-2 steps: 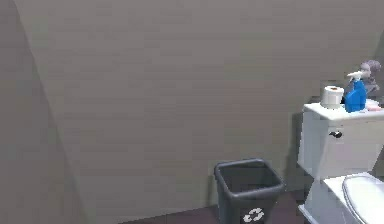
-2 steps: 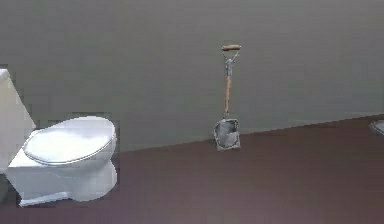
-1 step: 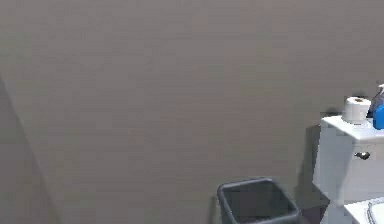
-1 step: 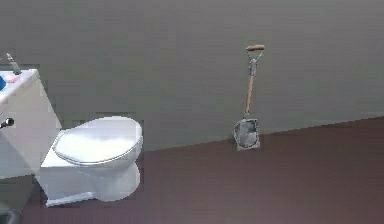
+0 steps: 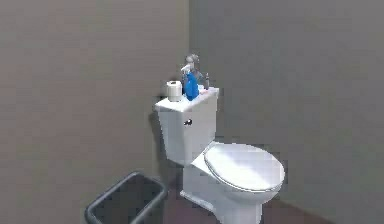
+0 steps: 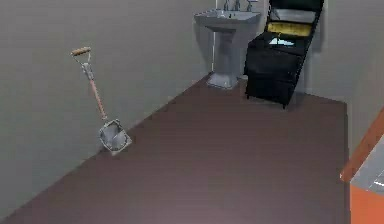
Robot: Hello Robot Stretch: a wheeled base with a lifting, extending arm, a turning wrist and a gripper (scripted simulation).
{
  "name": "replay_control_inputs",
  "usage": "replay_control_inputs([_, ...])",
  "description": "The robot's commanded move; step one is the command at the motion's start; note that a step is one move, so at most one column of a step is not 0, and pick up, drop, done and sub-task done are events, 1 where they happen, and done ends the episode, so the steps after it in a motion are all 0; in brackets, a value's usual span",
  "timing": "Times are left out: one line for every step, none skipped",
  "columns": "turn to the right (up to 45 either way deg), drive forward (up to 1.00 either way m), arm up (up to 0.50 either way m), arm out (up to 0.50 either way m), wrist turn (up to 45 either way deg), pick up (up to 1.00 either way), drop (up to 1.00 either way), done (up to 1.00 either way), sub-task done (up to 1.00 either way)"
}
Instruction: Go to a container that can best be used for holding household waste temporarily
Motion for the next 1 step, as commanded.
replay_control_inputs([45.0, 0.0, 0.0, 0.0, 0.0, 0.0, 0.0, 0.0, 0.0])
